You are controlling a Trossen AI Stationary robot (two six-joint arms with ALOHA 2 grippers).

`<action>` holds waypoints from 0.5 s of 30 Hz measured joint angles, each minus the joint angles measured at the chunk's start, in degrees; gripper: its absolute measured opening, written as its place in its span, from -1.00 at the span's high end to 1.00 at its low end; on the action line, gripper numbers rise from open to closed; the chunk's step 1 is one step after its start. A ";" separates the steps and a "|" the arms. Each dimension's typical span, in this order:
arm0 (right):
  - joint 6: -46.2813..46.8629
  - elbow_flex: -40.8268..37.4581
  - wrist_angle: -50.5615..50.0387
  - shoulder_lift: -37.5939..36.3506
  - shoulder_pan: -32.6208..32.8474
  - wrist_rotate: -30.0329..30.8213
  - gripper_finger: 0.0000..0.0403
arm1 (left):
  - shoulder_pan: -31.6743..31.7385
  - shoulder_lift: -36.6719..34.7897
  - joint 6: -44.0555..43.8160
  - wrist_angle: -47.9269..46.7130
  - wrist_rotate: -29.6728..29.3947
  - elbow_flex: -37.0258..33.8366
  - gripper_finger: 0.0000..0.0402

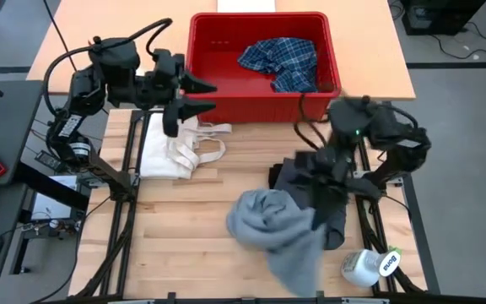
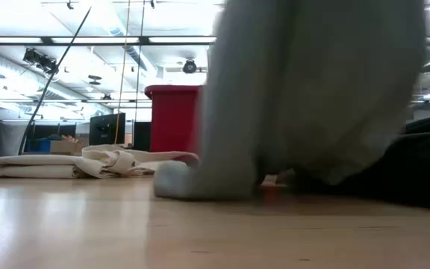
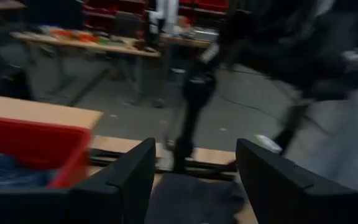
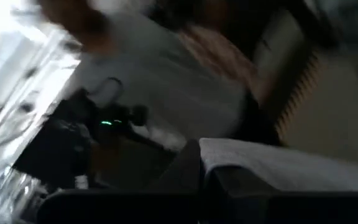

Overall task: Fold Laundry from Bin
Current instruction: Fold the gray shirt

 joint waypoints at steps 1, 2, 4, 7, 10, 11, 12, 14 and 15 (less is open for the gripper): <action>-0.59 0.00 -7.24 -1.06 0.33 1.54 0.95 | -0.03 0.17 -1.16 -0.04 1.41 0.00 -0.13; -0.76 0.02 -13.67 -2.09 0.47 3.71 0.95 | -0.24 0.65 -2.20 -0.03 2.94 0.00 -0.13; -0.42 0.07 -27.07 -3.91 0.21 9.30 0.95 | -1.36 2.13 -3.86 0.00 5.69 0.02 -0.13; 1.72 -0.03 -42.69 -5.94 -0.12 17.69 0.95 | -3.62 5.59 -4.07 -0.21 7.09 0.00 -0.13; 5.75 -2.61 -39.89 -9.25 0.15 21.74 0.95 | -5.80 9.61 -2.63 -0.64 7.27 -0.09 -0.13; 7.58 -2.80 -38.63 -9.88 0.46 22.72 0.95 | -6.39 10.85 -2.15 -0.86 7.34 -0.09 -0.13; 8.87 -2.78 -39.32 -10.54 0.72 23.47 0.95 | -6.90 11.97 -1.65 -1.44 7.30 -0.09 -0.13; 9.50 -2.85 -43.12 -11.14 1.76 24.66 0.96 | -7.56 14.73 -0.46 -3.93 7.39 -0.06 -0.13; 9.46 -3.23 -42.35 -11.39 2.59 24.98 0.96 | -7.73 15.81 0.50 -5.65 7.65 -0.04 -0.13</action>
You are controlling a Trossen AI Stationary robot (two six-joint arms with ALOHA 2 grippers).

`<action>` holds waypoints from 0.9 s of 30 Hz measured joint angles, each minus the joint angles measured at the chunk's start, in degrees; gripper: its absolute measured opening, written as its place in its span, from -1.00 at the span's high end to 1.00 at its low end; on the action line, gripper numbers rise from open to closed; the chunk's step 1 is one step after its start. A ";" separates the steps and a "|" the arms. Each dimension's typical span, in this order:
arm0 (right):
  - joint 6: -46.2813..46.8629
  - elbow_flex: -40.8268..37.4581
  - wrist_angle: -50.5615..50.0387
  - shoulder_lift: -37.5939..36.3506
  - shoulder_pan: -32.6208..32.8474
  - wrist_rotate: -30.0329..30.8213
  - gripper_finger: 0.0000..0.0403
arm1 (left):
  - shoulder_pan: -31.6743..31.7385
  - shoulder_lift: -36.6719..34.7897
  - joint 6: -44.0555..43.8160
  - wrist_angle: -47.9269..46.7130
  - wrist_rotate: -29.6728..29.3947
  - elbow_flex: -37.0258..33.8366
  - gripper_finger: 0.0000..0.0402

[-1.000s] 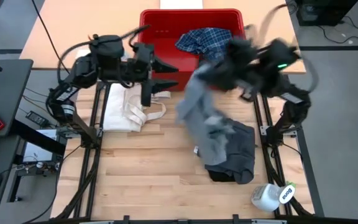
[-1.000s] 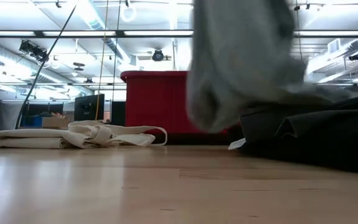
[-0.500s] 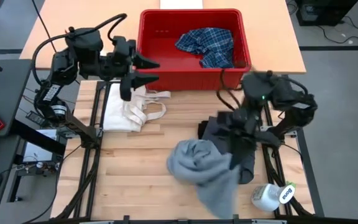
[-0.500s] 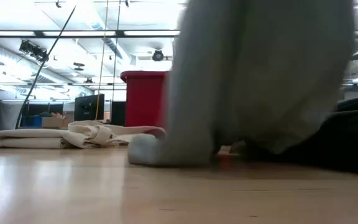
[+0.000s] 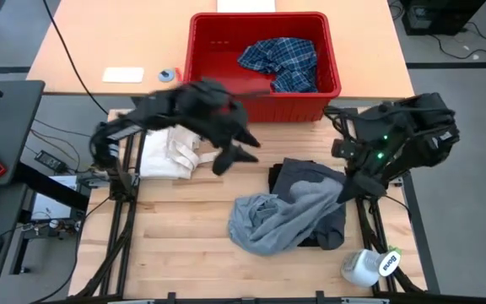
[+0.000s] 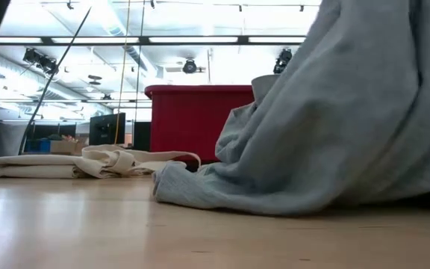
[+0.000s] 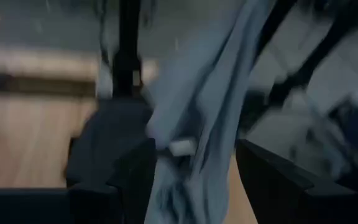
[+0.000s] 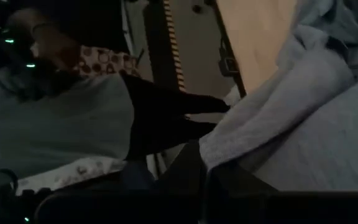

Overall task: Fold Laundry from Bin
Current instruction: Fold the gray shirt

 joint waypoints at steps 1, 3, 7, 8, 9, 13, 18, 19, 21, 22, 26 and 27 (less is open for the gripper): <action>0.04 -0.65 0.59 -0.35 0.87 0.29 0.96 | -0.06 1.47 0.93 -2.63 0.44 0.00 -0.13; 0.07 -1.10 0.71 -0.52 2.11 0.87 0.96 | -0.11 4.27 2.80 -6.63 1.18 -0.02 -0.13; -0.58 -1.65 0.04 -1.08 4.54 1.18 0.96 | -0.11 9.95 4.98 -8.54 3.48 -0.06 -0.13; -0.38 -1.79 -0.14 -0.90 5.22 1.12 0.96 | -0.28 11.41 5.35 -7.69 4.85 -0.04 -0.13; -0.06 -1.86 -0.14 -0.58 5.78 0.73 0.96 | -0.46 12.69 5.75 -6.31 6.05 -0.04 -0.13; 0.27 -1.98 -0.16 0.33 8.38 -2.15 0.96 | -1.12 16.98 6.09 0.93 9.98 -0.07 -0.13; 2.89 -1.95 -0.25 0.25 11.53 -0.82 0.96 | -2.12 19.86 5.58 11.76 16.33 -0.02 -0.13; 3.04 -1.95 -0.24 0.24 11.99 -0.57 0.96 | -2.56 20.58 4.95 14.26 16.96 -0.01 -0.13; 3.15 -1.95 -0.25 0.06 12.79 0.09 0.96 | -3.68 21.79 3.37 17.87 17.54 0.00 -0.12; 3.16 -1.95 -0.25 -0.01 13.06 0.57 0.96 | -4.29 22.75 2.48 20.20 18.18 0.00 -0.12; 3.97 -1.95 -0.25 -0.14 13.27 0.85 0.96 | -6.38 25.74 -0.97 26.99 19.54 0.00 -0.12; 4.14 -1.95 -0.25 -0.15 13.27 0.87 0.96 | -6.79 26.49 -1.13 28.05 19.22 0.00 -0.13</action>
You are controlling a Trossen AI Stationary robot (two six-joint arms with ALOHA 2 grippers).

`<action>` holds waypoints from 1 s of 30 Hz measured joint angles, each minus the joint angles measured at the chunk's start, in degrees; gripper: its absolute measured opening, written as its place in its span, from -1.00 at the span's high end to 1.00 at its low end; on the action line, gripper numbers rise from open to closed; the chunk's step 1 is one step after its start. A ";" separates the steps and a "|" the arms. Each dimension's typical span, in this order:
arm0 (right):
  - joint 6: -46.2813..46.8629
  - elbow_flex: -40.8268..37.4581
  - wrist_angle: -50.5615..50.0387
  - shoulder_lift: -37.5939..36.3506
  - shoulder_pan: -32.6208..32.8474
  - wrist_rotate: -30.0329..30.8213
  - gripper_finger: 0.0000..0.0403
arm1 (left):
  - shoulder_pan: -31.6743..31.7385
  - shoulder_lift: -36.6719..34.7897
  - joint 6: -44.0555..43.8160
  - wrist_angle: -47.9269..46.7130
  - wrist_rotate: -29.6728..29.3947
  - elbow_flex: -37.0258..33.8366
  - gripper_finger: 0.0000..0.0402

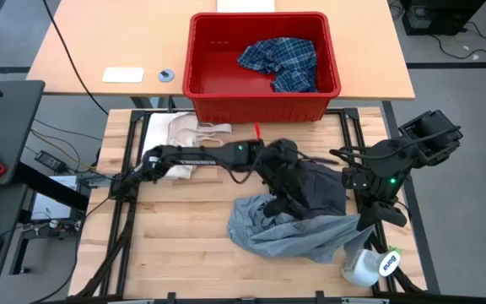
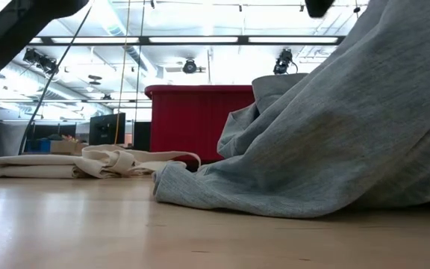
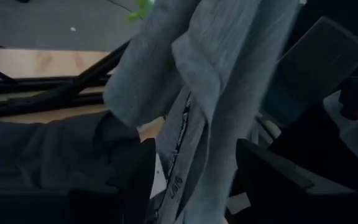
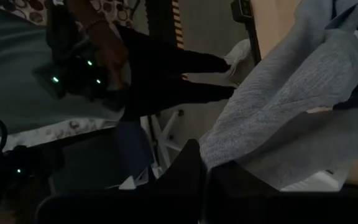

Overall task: Fold Laundry from Bin
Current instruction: Fold the gray shirt

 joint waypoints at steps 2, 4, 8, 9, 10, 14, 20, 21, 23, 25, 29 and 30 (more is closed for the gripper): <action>0.09 0.00 0.00 -0.03 -0.02 0.04 0.96 | -0.53 1.38 -0.54 0.49 -0.76 0.00 -0.12; 0.17 0.00 0.00 -0.04 -0.02 0.02 0.95 | -0.65 2.45 -0.64 0.54 -1.02 -0.03 -0.12; 0.46 0.00 -0.02 -0.04 -0.02 0.63 0.95 | -0.85 3.86 -0.31 -1.32 -0.86 -0.07 -0.12; 0.40 0.00 -0.02 -0.04 -0.02 1.08 0.95 | -0.97 4.46 0.24 -0.87 -0.67 0.00 -0.12; 0.29 0.02 -0.02 -0.04 -0.02 1.43 0.95 | -1.15 4.77 1.02 -0.64 -0.59 0.09 -0.12; 0.15 0.02 -0.02 -0.04 -0.02 2.21 0.95 | -1.68 5.23 3.93 -3.43 -0.54 -0.09 0.00; 0.31 0.02 -0.02 -0.04 -0.02 3.14 0.95 | -0.56 1.90 7.26 -6.96 0.17 -0.05 0.83; 0.28 0.02 -0.04 -0.04 -0.02 3.57 0.95 | 0.12 0.72 7.27 -8.05 0.43 -0.05 0.91; 0.07 0.02 -0.02 -0.04 0.00 5.22 0.95 | 1.89 -2.02 7.56 -11.28 0.56 -0.02 0.93; -0.50 0.02 -0.02 -0.04 0.00 7.50 0.95 | 3.79 -5.29 9.04 -14.95 0.15 -0.02 0.94; -1.55 0.02 0.00 -0.04 -0.08 8.83 0.95 | 6.81 -11.13 11.70 -17.55 -0.59 0.06 0.98; -1.57 0.04 0.00 -0.06 -0.26 8.79 0.95 | 7.23 -12.22 11.66 -17.29 -0.74 0.09 0.98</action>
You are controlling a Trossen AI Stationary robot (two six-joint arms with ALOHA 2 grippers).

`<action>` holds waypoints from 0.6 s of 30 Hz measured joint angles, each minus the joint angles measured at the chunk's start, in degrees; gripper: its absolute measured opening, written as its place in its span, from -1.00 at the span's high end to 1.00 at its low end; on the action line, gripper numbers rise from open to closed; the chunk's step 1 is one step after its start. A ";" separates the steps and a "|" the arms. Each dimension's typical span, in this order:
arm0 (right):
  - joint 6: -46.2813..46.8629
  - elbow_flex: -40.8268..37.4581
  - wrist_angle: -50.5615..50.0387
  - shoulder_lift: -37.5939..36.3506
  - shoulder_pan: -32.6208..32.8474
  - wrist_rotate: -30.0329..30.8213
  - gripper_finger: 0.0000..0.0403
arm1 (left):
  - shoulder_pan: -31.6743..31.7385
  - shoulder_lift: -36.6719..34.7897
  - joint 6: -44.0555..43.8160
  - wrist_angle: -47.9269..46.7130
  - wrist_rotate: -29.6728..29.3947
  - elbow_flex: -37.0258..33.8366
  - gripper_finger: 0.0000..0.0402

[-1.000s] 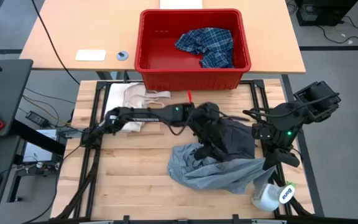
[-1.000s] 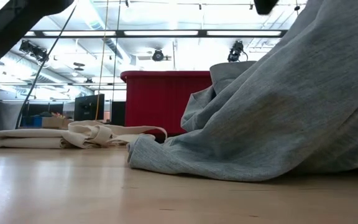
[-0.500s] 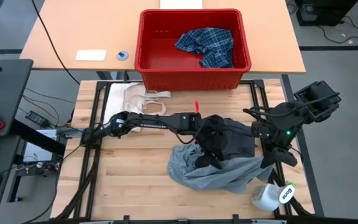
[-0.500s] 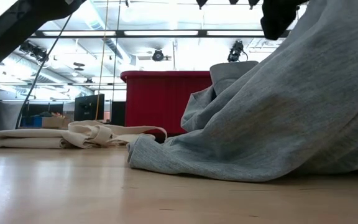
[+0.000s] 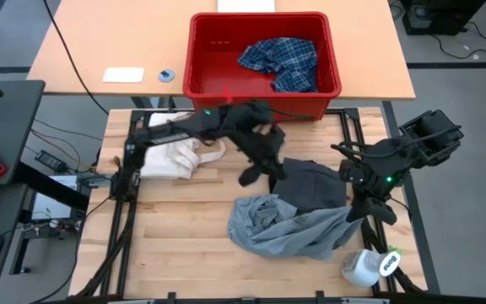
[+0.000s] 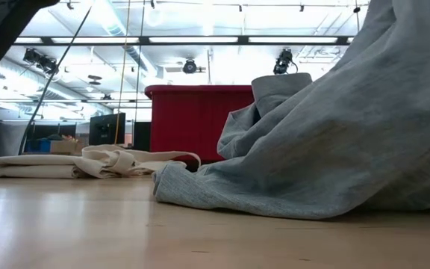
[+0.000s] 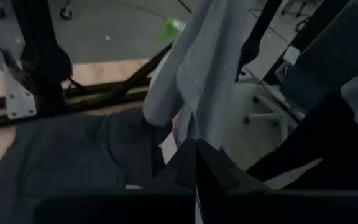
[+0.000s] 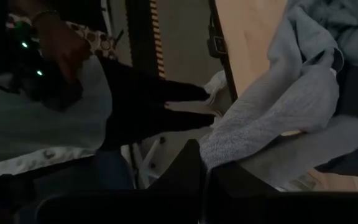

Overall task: Fold Laundry from Bin
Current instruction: Fold the gray shirt

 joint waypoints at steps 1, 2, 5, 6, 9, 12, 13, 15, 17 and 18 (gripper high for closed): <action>-0.02 0.00 -0.02 0.01 -0.17 -0.14 0.95 | 0.09 -0.35 -0.16 -0.12 -0.01 0.07 0.97; -0.04 0.00 -0.01 0.00 -0.29 -0.23 0.95 | 0.12 -0.41 -0.21 0.40 -0.22 0.11 0.95; -0.05 0.00 0.05 -0.03 -0.33 -0.17 0.95 | -1.01 0.97 -1.82 -0.32 -2.50 -0.04 0.90; -0.07 0.00 0.11 -0.03 -0.33 0.02 0.95 | -1.61 1.98 -2.72 -0.04 -3.93 -0.04 0.86; -0.10 0.00 0.10 -0.03 -0.33 0.19 0.95 | -3.54 5.13 -3.31 -1.96 -5.98 -0.12 0.71; -0.95 0.00 0.00 -0.03 -0.33 0.24 0.95 | -5.50 8.61 -3.92 -1.84 -7.09 -0.13 0.45; -1.35 0.00 0.02 -0.03 -0.33 0.58 0.95 | -6.08 9.85 -3.78 -1.37 -7.08 -0.13 0.36; -1.59 0.00 0.02 -0.03 -0.33 1.53 0.95 | -7.05 11.59 -2.76 -1.38 -7.11 -0.15 0.17; -1.65 0.00 0.01 -0.03 -0.35 1.98 0.95 | -7.79 13.26 -2.40 -0.07 -7.09 -0.13 0.01; -1.78 0.00 -0.02 -0.02 -0.35 2.03 0.95 | -8.09 14.06 -2.36 -0.02 -7.03 -0.13 -0.06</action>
